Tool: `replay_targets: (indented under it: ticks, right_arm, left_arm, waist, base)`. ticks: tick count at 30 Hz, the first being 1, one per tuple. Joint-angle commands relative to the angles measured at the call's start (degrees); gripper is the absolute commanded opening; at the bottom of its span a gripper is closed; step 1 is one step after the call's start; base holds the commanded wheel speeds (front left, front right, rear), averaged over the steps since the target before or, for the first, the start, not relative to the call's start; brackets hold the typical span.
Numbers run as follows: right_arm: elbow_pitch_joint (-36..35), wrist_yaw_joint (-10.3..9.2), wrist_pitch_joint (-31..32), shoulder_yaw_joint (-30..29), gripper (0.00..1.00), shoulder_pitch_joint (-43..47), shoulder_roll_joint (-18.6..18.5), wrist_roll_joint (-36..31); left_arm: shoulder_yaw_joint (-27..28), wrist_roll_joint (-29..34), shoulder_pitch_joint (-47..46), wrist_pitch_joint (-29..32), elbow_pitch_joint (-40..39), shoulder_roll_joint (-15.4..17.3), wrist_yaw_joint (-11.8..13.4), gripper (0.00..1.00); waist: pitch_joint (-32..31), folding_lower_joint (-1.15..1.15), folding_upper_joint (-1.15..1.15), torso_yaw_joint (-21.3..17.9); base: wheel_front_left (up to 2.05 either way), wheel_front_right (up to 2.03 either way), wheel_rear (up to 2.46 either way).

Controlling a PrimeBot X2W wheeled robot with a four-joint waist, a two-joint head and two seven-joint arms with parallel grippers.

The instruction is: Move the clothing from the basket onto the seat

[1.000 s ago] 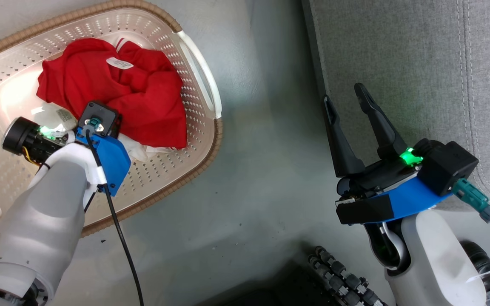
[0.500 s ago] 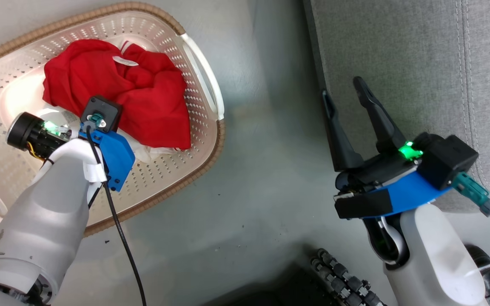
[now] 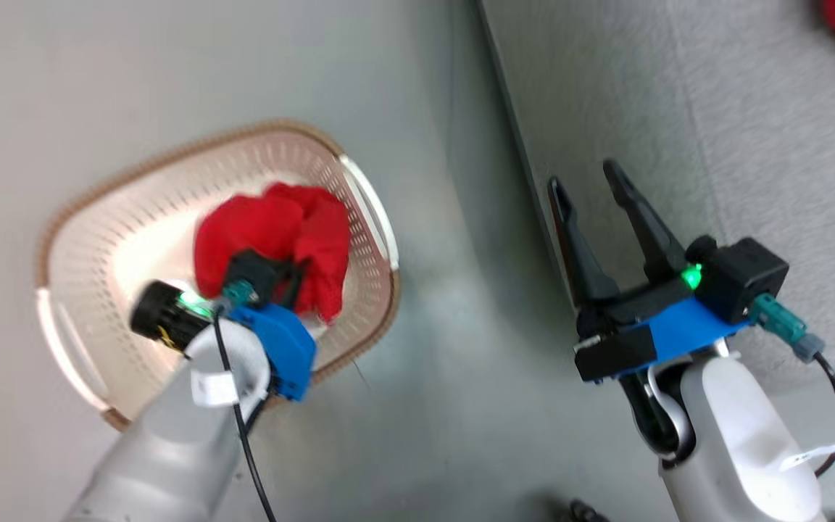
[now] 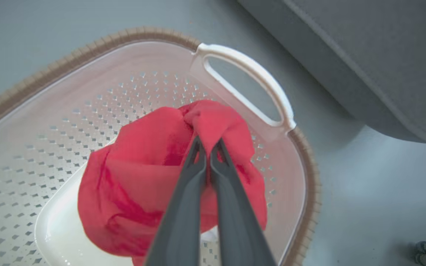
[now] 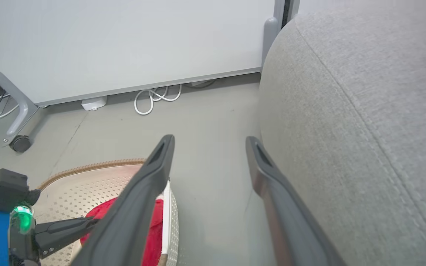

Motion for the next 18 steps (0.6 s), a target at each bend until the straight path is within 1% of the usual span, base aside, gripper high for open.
replay_targets:
  ticks: [1, 9, 13, 18]
  right_arm:
    - [0.73, 0.01, 0.77, -0.68, 1.00, 2.22, -0.07, -0.54]
    - [1.59, 0.01, 4.59, -2.33, 1.00, 8.14, -0.07, -2.12]
    - [1.36, 0.01, 6.49, -2.77, 1.00, 10.93, -0.08, -2.58]
    - [1.49, 0.01, 8.26, -3.22, 1.00, 13.91, -0.07, -2.35]
  left_arm:
    - [0.93, 0.12, 2.97, -0.26, -2.96, -0.53, -0.12, 0.00]
    - [4.64, 2.53, 11.11, -0.29, -14.43, -2.09, -0.26, 0.00]
    - [6.48, 3.76, 13.38, -0.29, -18.69, -2.89, -0.36, 0.00]
    - [6.87, 4.86, 14.38, -0.30, -22.18, -4.26, -0.45, 0.00]
  waist:
    - [-10.67, 0.00, 0.00, 4.01]
    - [-24.37, 0.00, 0.00, 8.56]
    - [-29.26, 0.00, 0.00, 10.59]
    - [-34.91, 0.00, 0.00, 13.10]
  base:
    - [0.00, 0.00, 0.00]
    - [0.00, 0.00, 0.00]
    - [0.00, 0.00, 0.00]
    - [0.00, 0.00, 0.00]
